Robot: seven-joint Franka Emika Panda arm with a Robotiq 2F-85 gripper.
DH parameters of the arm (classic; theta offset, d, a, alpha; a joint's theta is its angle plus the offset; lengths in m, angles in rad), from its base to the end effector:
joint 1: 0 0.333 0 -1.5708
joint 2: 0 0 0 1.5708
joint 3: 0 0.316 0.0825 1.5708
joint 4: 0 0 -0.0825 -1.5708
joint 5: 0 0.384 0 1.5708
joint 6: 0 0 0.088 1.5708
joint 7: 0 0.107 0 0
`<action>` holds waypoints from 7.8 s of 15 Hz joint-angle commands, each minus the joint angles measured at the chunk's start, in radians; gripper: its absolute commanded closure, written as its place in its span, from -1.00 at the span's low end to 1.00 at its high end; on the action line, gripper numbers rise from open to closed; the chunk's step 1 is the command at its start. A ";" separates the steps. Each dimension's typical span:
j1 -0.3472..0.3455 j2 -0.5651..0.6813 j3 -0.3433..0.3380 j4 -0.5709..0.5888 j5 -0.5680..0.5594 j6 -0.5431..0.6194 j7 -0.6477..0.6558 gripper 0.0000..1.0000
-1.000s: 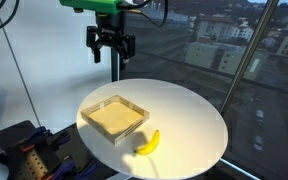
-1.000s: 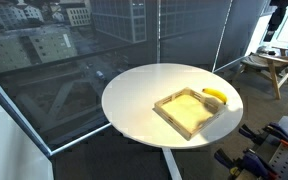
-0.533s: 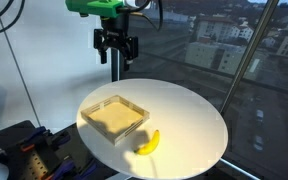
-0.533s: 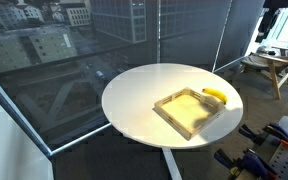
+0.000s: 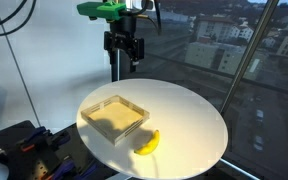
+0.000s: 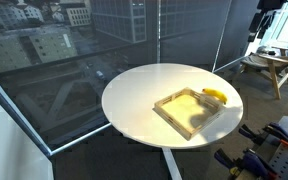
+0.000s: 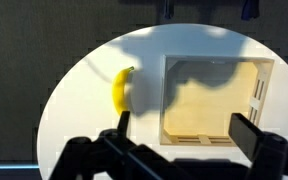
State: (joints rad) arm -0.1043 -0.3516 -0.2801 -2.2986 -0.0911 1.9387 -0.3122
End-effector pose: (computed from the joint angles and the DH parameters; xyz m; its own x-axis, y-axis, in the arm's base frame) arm 0.4081 -0.1791 0.4794 0.9997 -0.0211 -0.0148 -0.0214 -0.9996 -0.0164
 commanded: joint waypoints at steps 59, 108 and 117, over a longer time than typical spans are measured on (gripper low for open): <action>-0.125 0.563 0.069 0.236 0.174 0.309 0.039 -1.00; -0.152 0.704 0.094 0.274 0.166 0.424 0.072 -1.00; -0.169 0.773 0.099 0.302 0.162 0.478 0.073 -1.00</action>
State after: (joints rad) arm -0.2482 0.3928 -0.2012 -2.0289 0.0614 2.4075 -0.2492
